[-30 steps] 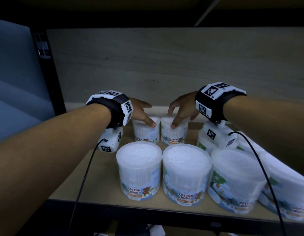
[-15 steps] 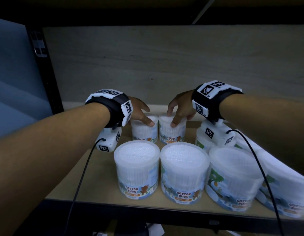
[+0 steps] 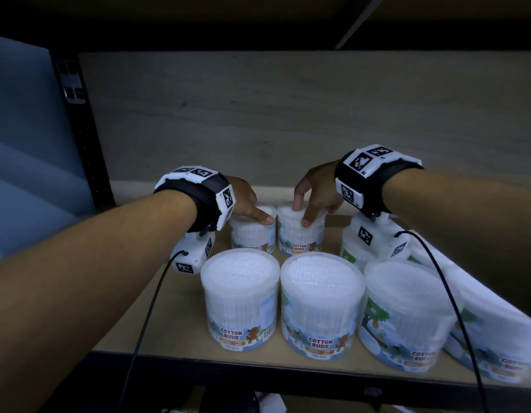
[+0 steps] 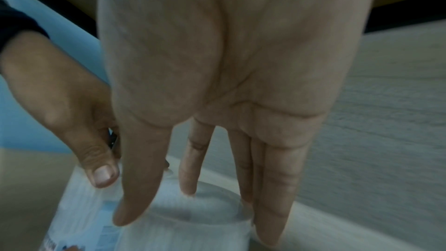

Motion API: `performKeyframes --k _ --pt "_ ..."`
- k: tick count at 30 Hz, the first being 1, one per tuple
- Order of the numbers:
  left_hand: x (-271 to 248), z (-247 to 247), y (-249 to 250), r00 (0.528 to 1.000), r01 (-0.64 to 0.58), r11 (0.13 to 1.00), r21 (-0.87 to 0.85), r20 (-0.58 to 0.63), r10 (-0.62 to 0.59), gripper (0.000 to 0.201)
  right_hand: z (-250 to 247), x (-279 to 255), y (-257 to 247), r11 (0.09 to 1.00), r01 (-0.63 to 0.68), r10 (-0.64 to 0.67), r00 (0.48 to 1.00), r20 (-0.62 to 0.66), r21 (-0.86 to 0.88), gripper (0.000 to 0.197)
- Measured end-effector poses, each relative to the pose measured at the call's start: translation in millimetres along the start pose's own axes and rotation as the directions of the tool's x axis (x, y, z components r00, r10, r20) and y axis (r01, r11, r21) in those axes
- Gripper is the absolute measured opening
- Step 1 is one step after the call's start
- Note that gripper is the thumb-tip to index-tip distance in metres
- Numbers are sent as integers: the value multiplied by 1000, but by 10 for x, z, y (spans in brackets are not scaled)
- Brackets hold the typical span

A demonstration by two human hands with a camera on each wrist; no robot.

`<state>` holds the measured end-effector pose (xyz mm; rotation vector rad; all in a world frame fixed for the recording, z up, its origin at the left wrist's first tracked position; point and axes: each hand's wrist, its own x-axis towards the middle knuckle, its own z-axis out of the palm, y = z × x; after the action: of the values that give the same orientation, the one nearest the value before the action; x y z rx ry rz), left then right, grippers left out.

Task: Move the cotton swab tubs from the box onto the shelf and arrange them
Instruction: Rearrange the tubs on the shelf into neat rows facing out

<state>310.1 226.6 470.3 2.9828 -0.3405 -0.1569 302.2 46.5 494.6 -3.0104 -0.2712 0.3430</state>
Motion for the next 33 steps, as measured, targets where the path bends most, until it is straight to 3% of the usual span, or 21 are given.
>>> performKeyframes --k 11,16,33 --pt "-170 -48 28 998 -27 996 84 60 22 84 -4 -246 -81 999 41 -41 999 -13 1 41" --pt "-303 -42 63 996 -51 989 137 80 41 71 35 -408 -103 999 33 -33 999 -14 -7 40" --pt "-630 -15 90 989 -29 998 51 149 21 70 144 -943 -256 996 2 -7 998 -62 -85 33"
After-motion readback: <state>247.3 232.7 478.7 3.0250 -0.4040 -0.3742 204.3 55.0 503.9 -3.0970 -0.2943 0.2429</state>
